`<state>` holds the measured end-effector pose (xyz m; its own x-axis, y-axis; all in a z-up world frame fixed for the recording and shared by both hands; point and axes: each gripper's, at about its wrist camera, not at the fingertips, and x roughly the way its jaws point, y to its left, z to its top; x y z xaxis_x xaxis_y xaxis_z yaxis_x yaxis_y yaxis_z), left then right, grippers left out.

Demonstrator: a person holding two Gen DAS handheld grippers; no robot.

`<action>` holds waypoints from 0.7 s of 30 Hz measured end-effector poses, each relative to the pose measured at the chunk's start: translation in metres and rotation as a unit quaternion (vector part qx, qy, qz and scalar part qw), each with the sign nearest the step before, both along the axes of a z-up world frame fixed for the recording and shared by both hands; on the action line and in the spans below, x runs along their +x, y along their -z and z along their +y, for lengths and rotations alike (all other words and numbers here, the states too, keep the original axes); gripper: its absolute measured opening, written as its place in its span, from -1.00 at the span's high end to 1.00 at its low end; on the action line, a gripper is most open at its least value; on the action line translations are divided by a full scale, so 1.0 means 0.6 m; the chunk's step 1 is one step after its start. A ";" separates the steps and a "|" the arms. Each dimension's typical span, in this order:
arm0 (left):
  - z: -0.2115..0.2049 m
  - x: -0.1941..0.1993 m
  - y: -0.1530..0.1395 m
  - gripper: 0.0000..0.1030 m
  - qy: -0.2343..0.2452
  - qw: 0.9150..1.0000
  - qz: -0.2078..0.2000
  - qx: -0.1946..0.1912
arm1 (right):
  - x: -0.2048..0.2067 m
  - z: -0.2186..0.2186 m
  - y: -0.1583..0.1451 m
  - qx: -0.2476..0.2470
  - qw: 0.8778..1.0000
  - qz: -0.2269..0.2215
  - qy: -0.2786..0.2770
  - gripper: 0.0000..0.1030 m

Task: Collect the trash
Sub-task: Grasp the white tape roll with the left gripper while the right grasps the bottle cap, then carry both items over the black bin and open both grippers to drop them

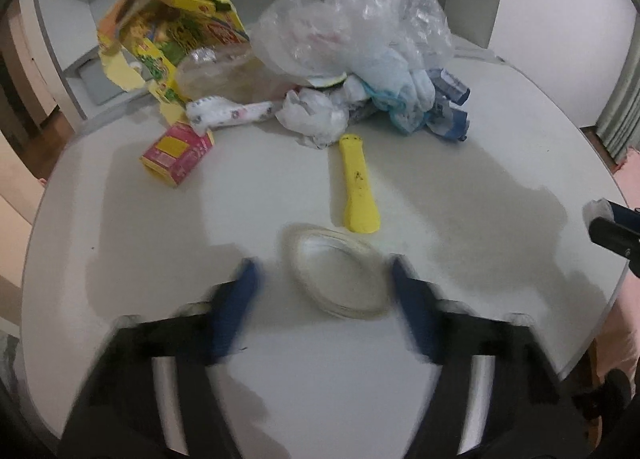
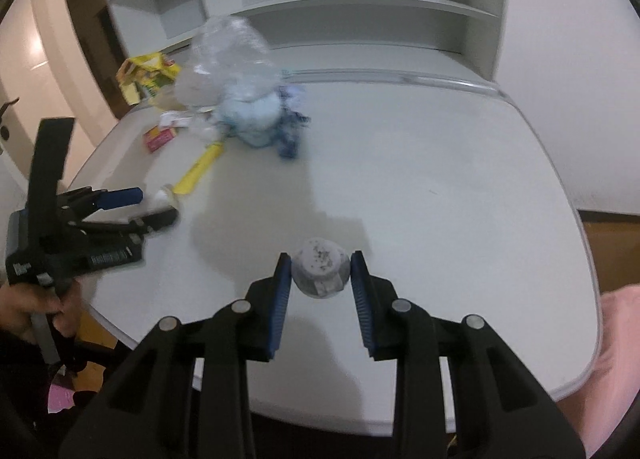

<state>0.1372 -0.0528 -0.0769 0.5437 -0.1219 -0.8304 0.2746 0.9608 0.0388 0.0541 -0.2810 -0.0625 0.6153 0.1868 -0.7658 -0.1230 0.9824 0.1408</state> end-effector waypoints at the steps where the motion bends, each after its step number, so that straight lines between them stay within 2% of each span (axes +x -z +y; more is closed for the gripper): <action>1: 0.001 -0.002 -0.006 0.14 -0.003 1.000 0.001 0.000 | -0.010 -0.020 0.000 0.003 1.000 -0.002 0.014 0.41; 5: -0.037 -0.013 -0.036 0.15 0.028 0.999 -0.010 -0.022 | -0.061 -0.113 -0.002 0.015 0.996 -0.010 0.087 0.41; 8: -0.124 -0.033 -0.060 0.15 0.090 0.995 -0.026 -0.039 | -0.132 -0.209 0.000 0.023 0.985 -0.017 0.171 0.41; 10: -0.201 -0.054 -0.071 0.15 0.145 0.988 -0.032 -0.052 | -0.182 -0.271 0.012 0.024 0.973 -0.014 0.228 0.41; 12: -0.279 -0.081 -0.076 0.15 0.202 0.976 -0.035 -0.071 | -0.238 -0.332 0.030 0.023 0.958 -0.006 0.285 0.41; 14: -0.368 -0.121 -0.074 0.15 0.265 0.959 -0.032 -0.090 | -0.310 -0.399 0.057 0.026 0.937 0.007 0.349 0.41; 15: -0.419 -0.147 -0.069 0.15 0.302 0.948 -0.027 -0.102 | -0.345 -0.427 0.072 0.027 0.925 0.015 0.378 0.41; 18: -0.528 -0.207 -0.044 0.15 0.371 0.922 -0.007 -0.112 | -0.437 -0.494 0.118 0.039 0.894 0.038 0.444 0.41; 19: -0.568 -0.232 -0.030 0.15 0.397 0.910 0.005 -0.118 | -0.459 -0.508 0.131 0.043 0.887 0.045 0.458 0.41; 21: -0.639 -0.279 0.004 0.15 0.438 0.892 0.014 -0.110 | -0.511 -0.539 0.169 0.053 0.869 0.064 0.489 0.41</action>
